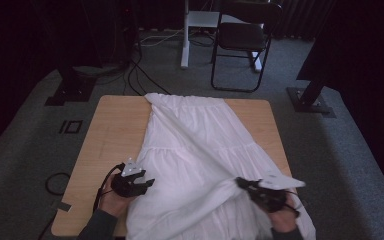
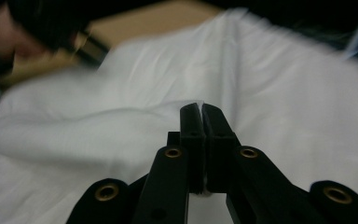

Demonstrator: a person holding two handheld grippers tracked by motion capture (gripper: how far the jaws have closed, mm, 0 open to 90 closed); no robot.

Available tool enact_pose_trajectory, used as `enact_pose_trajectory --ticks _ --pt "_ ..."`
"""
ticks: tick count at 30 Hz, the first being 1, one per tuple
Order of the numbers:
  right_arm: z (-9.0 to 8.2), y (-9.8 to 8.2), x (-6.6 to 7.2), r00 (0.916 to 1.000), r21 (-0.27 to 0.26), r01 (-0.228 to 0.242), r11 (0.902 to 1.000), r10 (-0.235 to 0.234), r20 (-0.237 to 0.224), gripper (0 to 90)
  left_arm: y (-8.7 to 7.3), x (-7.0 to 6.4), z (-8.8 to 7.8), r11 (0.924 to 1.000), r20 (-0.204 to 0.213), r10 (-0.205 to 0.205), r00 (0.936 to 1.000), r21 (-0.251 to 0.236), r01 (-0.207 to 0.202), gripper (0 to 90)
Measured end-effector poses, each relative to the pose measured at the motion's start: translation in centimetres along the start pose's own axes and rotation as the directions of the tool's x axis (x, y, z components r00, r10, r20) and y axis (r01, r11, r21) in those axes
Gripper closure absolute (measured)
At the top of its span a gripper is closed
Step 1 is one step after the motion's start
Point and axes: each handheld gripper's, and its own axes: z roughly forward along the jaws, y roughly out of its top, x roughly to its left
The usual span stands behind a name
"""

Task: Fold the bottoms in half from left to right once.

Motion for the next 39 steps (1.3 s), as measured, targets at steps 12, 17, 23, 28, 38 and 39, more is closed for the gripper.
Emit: enact_pose_trajectory --ticks 12,17,23,28,38,39 --pt "-4.1 -9.1 -6.4 0.9561 0.216 -0.223 0.9504 0.170 0.239 60.8 0.0 -0.1 1.0 0.9997 -0.002 0.007 1.0000 0.025 -0.007 48.1" --pt "-2.3 -7.7 -7.6 0.9391 0.149 -0.265 0.9528 0.220 0.264 53.3 0.0 -0.1 1.3 0.9994 -0.004 0.011 0.9999 0.032 -0.011 47.4" --pt "3.8 -7.3 -9.8 0.9439 0.249 -0.262 0.9324 0.195 0.267 52.0 -0.1 -0.3 1.6 0.9990 -0.003 0.019 0.9998 0.041 -0.019 46.9" --pt "6.9 -7.2 -10.1 0.9614 0.339 -0.221 0.9144 0.146 0.233 75.2 -0.1 -0.2 1.7 0.9992 -0.003 0.013 0.9999 0.037 -0.013 46.7" --pt "-2.1 -2.5 -10.1 0.8563 0.111 -0.171 0.9789 0.092 0.508 89.5 0.1 -0.6 1.8 0.9990 0.000 0.023 0.9997 0.038 -0.023 46.4" --pt "-2.2 -2.9 -10.9 0.8425 0.127 -0.194 0.9726 0.099 0.529 89.3 0.2 -0.6 1.9 0.9990 0.002 0.026 0.9997 0.037 -0.026 46.4"
